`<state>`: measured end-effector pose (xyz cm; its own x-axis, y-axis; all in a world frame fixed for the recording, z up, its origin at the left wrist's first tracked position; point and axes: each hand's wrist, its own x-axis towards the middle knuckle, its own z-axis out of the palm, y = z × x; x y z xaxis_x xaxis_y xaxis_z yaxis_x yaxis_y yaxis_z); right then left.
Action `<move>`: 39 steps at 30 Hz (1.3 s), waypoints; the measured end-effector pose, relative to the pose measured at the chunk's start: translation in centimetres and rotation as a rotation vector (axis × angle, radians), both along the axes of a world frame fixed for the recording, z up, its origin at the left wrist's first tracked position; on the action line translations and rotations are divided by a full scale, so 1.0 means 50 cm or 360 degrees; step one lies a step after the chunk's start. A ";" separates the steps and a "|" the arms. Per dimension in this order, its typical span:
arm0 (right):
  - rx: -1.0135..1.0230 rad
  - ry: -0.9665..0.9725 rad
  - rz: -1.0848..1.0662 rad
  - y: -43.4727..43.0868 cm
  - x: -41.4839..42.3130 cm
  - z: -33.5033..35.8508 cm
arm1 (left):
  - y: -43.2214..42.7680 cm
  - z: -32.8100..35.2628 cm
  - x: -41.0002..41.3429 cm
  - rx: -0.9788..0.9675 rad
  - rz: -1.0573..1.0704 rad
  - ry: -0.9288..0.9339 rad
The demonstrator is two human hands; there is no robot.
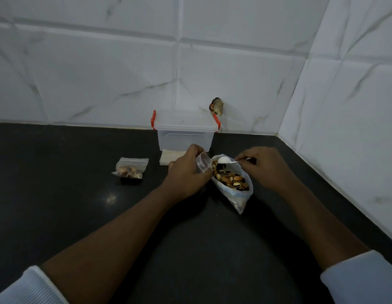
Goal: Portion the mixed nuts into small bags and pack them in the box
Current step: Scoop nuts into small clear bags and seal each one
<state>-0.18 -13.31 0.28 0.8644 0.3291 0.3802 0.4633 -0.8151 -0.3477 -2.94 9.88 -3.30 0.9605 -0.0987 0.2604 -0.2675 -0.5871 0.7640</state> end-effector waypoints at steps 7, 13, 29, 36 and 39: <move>-0.0122 0.0133 -0.0024 -0.002 0.003 0.005 | 0.001 0.001 -0.003 0.0006 0.0003 -0.0002; 0.0022 -0.0013 -0.0042 -0.010 -0.005 0.013 | 0.000 0.002 -0.005 0.0004 0.0005 -0.0004; 0.0152 0.0238 -0.0042 0.008 -0.006 0.009 | 0.000 0.003 -0.005 0.0009 -0.0023 -0.0002; 0.1015 0.0808 -0.0147 0.006 -0.005 -0.002 | 0.000 0.003 -0.004 0.0016 -0.0030 -0.0008; 0.1241 0.0984 -0.0206 -0.001 0.002 -0.005 | 0.001 0.001 -0.003 0.0005 -0.0032 -0.0017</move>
<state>-0.08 -13.34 0.02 0.9945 0.0691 -0.0784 -0.0553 -0.2880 -0.9560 -3.11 9.94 -3.25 0.9554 -0.1190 0.2702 -0.2874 -0.5838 0.7593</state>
